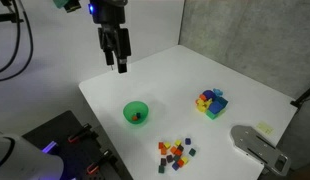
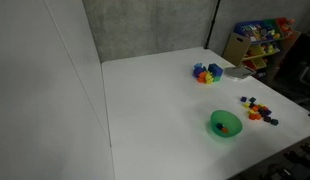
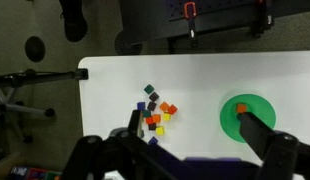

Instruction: Pick up a small red block and put it in the green bowl

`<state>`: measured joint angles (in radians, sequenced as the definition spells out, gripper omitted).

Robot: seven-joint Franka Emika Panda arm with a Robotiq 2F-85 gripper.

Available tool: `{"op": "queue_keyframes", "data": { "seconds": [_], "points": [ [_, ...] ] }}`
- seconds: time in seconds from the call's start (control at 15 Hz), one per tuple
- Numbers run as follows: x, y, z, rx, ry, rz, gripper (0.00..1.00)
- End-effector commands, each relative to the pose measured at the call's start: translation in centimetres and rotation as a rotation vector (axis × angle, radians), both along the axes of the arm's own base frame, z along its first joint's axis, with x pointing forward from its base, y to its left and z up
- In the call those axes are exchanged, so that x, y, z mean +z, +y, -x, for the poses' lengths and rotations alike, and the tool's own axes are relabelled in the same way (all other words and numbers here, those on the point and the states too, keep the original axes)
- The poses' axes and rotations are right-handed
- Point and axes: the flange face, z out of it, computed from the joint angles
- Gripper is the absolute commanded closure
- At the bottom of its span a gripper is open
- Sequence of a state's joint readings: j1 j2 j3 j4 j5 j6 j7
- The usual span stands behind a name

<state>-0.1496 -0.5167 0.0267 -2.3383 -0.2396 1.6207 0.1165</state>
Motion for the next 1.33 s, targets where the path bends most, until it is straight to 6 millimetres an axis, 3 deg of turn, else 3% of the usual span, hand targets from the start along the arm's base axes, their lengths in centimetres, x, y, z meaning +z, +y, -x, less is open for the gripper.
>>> {"op": "queue_keyframes", "data": {
  "seconds": [0.0,0.27,0.67,1.0,1.27],
  "points": [
    [0.0,0.0,0.0,0.0,0.001,0.0,0.0],
    [0.0,0.0,0.0,0.0,0.001,0.0,0.0],
    [-2.0,-1.5,-3.1,0.033,-0.08,-0.062,0.0],
    [-5.9,-4.8,-5.6,0.063,-0.133,-0.137,0.0],
    [-10.9,-7.3,-7.0,0.083,-0.148,-0.172,0.0]
  ]
}}
